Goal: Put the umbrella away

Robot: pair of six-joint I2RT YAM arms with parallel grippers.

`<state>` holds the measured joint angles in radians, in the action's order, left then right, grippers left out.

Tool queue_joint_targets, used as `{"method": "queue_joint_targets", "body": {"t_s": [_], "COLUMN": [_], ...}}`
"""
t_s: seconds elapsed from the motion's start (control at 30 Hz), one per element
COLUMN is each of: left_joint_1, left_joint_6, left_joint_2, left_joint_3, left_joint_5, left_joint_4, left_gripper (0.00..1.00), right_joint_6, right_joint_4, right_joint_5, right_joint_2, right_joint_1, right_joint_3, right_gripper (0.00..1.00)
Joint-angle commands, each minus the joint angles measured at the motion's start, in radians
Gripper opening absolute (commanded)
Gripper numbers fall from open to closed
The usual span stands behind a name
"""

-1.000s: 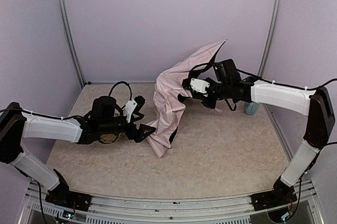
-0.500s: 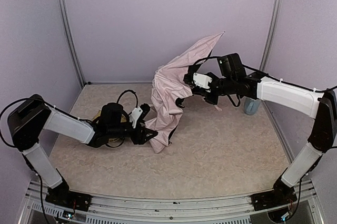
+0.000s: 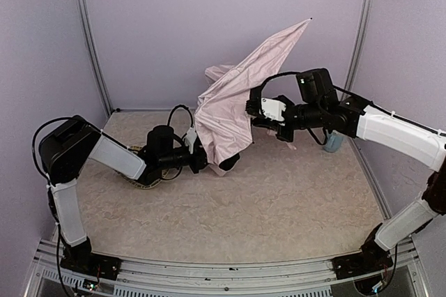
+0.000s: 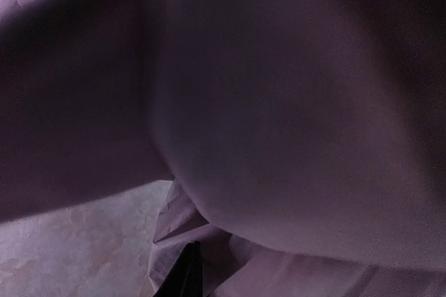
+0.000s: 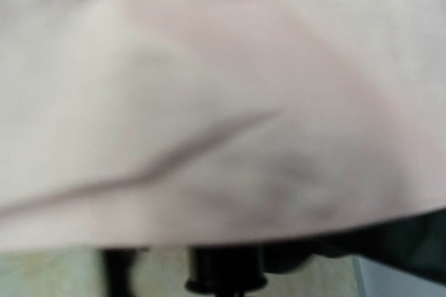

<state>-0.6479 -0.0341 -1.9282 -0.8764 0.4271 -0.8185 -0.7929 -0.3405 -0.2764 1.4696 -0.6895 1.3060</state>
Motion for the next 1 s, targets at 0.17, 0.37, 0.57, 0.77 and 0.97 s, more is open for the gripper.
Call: {"method": "queue_joint_targets", "body": {"t_s": [0.17,0.37,0.57,0.77,0.97], "left_joint_1": [0.027,0.011,0.005,0.025,0.083], "left_joint_6": [0.04,0.132,0.206,0.281,0.358], "left_joint_2": [-0.096,-0.142,-0.151,-0.118,-0.025], "left_joint_3": [-0.143,-0.165,-0.153,-0.179,-0.158], "left_joint_5": [0.085,0.159,0.103,-0.155,-0.407], "left_joint_4": [-0.179,-0.22,-0.259,-0.075,0.219], "left_gripper": [0.28,0.28,0.35,0.63,0.73], "right_joint_6": [-0.005,-0.002,0.023,0.057,0.098], "right_joint_4": [-0.043,-0.043,-0.005,0.029,0.035], "right_joint_5": [-0.003,0.043,0.07,0.11,0.251], "right_joint_2": [-0.156,-0.176,-0.122,-0.025,0.078], "right_joint_1": [-0.097,-0.134,-0.148,-0.151,-0.151], "right_joint_3": [-0.15,-0.261,-0.368,-0.413,-0.41], "right_gripper": [0.0,0.0,0.0,0.0,0.0]}}
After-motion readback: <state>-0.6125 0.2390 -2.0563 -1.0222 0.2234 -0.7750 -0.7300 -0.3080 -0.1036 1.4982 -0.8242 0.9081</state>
